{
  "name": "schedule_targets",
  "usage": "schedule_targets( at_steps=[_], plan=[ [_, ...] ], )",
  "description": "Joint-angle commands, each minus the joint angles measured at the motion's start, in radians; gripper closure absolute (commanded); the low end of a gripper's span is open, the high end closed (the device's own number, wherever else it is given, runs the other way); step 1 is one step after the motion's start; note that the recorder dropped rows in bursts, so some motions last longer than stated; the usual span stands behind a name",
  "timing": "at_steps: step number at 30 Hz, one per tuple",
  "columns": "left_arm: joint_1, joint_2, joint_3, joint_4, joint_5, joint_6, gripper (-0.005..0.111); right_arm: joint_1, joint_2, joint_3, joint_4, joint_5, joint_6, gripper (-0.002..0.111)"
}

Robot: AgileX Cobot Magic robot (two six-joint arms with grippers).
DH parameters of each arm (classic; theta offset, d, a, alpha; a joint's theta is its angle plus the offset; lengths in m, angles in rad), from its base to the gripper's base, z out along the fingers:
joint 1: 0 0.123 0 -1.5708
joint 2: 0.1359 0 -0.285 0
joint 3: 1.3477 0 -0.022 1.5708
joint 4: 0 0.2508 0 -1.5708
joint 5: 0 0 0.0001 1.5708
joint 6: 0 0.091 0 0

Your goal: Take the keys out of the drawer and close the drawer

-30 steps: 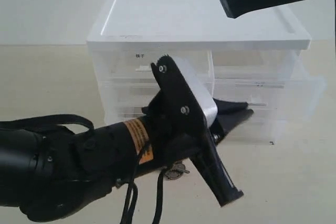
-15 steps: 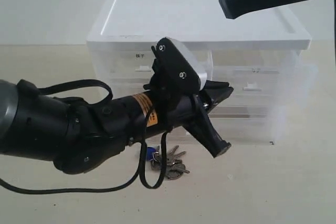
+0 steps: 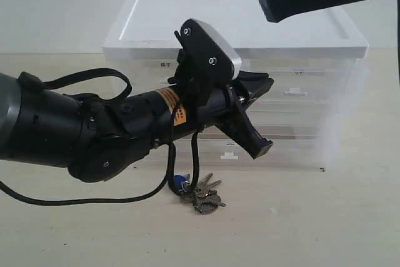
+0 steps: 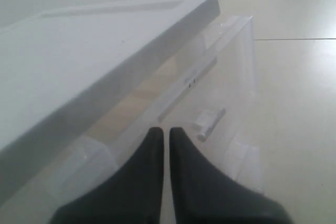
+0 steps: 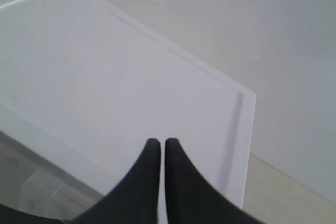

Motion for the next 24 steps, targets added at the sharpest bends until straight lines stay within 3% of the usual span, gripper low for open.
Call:
schedule_targets(
  at_steps=[1, 5, 12, 18, 24],
  plan=[
    [0.031, 0.000, -0.008, -0.018, 0.002, -0.027, 0.102, -0.001, 0.000, 0.002, 0.004, -0.008, -0.002, 0.108],
    [0.031, 0.000, -0.008, -0.001, -0.001, -0.047, 0.102, -0.001, 0.000, 0.002, 0.004, -0.008, -0.002, 0.108],
    [-0.006, 0.000, -0.008, 0.225, 0.015, -0.192, 0.102, -0.001, -0.016, 0.002, 0.004, -0.008, -0.002, 0.108],
    [-0.031, 0.054, -0.022, 0.141, 0.028, -0.099, 0.102, -0.001, -0.030, 0.002, 0.004, -0.008, -0.002, 0.108],
    [-0.027, 0.156, -0.121, -0.004, 0.108, 0.019, 0.102, -0.001, -0.030, 0.002, 0.005, -0.008, -0.002, 0.108]
  ],
)
